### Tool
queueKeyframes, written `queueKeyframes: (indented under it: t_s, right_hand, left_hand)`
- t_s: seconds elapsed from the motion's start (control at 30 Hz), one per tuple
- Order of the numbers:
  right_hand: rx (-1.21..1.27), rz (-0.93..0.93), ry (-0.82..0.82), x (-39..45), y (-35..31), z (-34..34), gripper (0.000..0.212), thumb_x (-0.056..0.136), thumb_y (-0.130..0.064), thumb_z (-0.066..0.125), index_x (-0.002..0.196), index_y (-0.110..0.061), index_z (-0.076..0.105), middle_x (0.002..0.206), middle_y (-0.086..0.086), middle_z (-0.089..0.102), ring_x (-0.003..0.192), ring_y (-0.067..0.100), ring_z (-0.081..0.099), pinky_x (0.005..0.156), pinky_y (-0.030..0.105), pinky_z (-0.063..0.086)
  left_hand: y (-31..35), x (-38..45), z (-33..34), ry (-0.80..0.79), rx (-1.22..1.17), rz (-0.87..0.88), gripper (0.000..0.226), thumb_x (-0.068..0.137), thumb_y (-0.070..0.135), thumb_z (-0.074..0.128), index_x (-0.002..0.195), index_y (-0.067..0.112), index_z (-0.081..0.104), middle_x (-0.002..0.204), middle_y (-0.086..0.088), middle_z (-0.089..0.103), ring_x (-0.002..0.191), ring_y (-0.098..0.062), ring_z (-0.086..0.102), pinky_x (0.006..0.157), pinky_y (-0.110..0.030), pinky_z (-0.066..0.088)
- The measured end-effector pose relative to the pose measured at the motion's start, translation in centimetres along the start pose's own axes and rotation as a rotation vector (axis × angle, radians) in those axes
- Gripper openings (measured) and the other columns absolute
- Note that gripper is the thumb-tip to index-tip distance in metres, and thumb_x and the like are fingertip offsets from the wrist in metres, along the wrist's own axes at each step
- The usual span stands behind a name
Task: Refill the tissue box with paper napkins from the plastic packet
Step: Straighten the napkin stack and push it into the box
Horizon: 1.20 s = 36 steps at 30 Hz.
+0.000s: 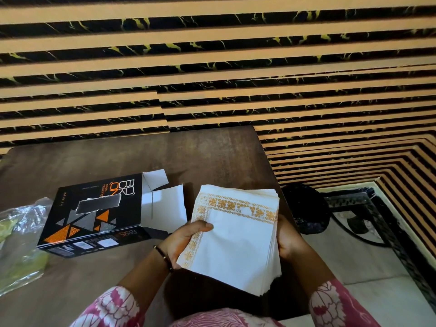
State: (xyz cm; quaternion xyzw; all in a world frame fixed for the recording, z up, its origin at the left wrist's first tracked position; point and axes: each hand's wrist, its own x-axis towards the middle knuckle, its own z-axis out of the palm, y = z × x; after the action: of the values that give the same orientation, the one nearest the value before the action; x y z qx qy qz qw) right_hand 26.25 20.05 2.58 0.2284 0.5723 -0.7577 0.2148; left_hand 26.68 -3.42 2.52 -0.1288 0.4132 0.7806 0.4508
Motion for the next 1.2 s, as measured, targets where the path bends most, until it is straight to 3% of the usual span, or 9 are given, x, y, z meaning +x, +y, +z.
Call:
queueKeyframes:
  t_s: [0.27,0.4,0.5,0.57,0.7,0.87,1.0,1.1,1.2]
  right_hand:
    - [0.103,-0.07,0.045,0.0,0.3,0.9,0.036,0.097,-0.015,0.039,0.074,-0.004,0.064,0.052,0.002,0.068,0.042,0.012,0.064,0.042,0.014,0.048]
    - [0.073,-0.029,0.076,0.1,0.6,1.7,0.036,0.092,-0.026,0.046,0.094,0.002,0.069,0.08,0.016,0.068,0.059,0.023,0.065,0.056,0.023,0.051]
    - [0.011,-0.029,0.16,0.2,0.3,1.5,0.035,0.093,-0.023,0.045,0.089,0.003,0.069,0.073,0.013,0.067,0.057,0.023,0.063,0.056,0.024,0.051]
    - [-0.018,-0.076,0.183,0.1,0.1,1.4,0.033,0.094,-0.021,0.046,0.083,-0.001,0.069,0.072,0.012,0.068,0.061,0.025,0.064,0.061,0.029,0.051]
    - [-0.518,-0.297,0.306,0.3,0.3,1.3,0.019,0.093,-0.017,0.05,0.091,-0.012,0.069,0.085,0.005,0.073,0.079,0.022,0.07,0.076,0.039,0.056]
    - [-1.148,-0.482,0.466,-0.1,0.2,1.9,0.021,0.096,-0.025,0.043,0.1,-0.012,0.059,0.088,0.01,0.069,0.082,0.027,0.067,0.07,0.034,0.051]
    - [-1.138,-0.405,0.509,0.3,1.0,1.9,0.018,0.096,-0.019,0.041,0.106,-0.013,0.055,0.095,0.009,0.068,0.089,0.026,0.066,0.073,0.033,0.052]
    - [-1.04,-0.309,0.543,1.1,1.9,1.3,0.021,0.096,-0.014,0.037,0.109,-0.012,0.053,0.1,0.012,0.066,0.094,0.028,0.065,0.08,0.039,0.054]
    - [-1.073,-0.226,0.541,1.2,2.4,0.4,0.033,0.095,-0.007,0.037,0.127,-0.011,0.046,0.113,0.016,0.063,0.106,0.034,0.061,0.086,0.04,0.05]
  left_hand:
    - [-1.7,0.9,0.6,0.047,-0.119,0.045,0.051,0.045,0.013,0.088,0.094,0.008,0.075,0.101,-0.017,0.07,0.084,-0.033,0.069,0.077,-0.044,0.057]
    - [-1.6,0.8,0.9,0.093,-0.136,0.035,0.045,0.064,0.01,0.077,0.107,0.006,0.068,0.106,-0.018,0.07,0.084,-0.033,0.07,0.071,-0.041,0.059]
    - [-1.4,0.8,0.8,0.1,-0.177,0.047,0.054,0.058,0.011,0.083,0.11,0.007,0.068,0.111,-0.018,0.068,0.088,-0.034,0.07,0.073,-0.043,0.059]
    - [-1.3,0.9,0.6,0.125,-0.203,0.057,0.049,0.068,0.014,0.075,0.115,0.009,0.064,0.114,-0.018,0.068,0.089,-0.034,0.07,0.075,-0.044,0.058]
    - [-1.5,1.3,0.6,0.143,-0.218,0.048,0.031,0.074,0.017,0.067,0.103,0.008,0.071,0.107,-0.016,0.07,0.086,-0.033,0.071,0.07,-0.041,0.059]
    - [-1.9,1.4,0.5,0.173,-0.181,0.038,0.043,0.073,0.025,0.066,0.113,0.008,0.065,0.105,-0.015,0.07,0.085,-0.031,0.07,0.072,-0.04,0.057]
    - [-1.7,1.0,0.8,0.184,-0.212,0.062,0.029,0.085,0.024,0.057,0.109,0.009,0.065,0.097,-0.015,0.072,0.078,-0.031,0.071,0.066,-0.04,0.058]
    - [-1.9,1.6,0.6,0.277,-0.155,0.077,0.029,0.088,0.024,0.054,0.112,0.009,0.063,0.1,-0.015,0.072,0.082,-0.03,0.07,0.079,-0.043,0.053]
    - [-2.4,2.5,0.9,0.491,0.123,0.09,0.036,0.082,0.026,0.065,0.114,0.01,0.063,0.103,-0.014,0.072,0.093,-0.032,0.068,0.092,-0.05,0.05]
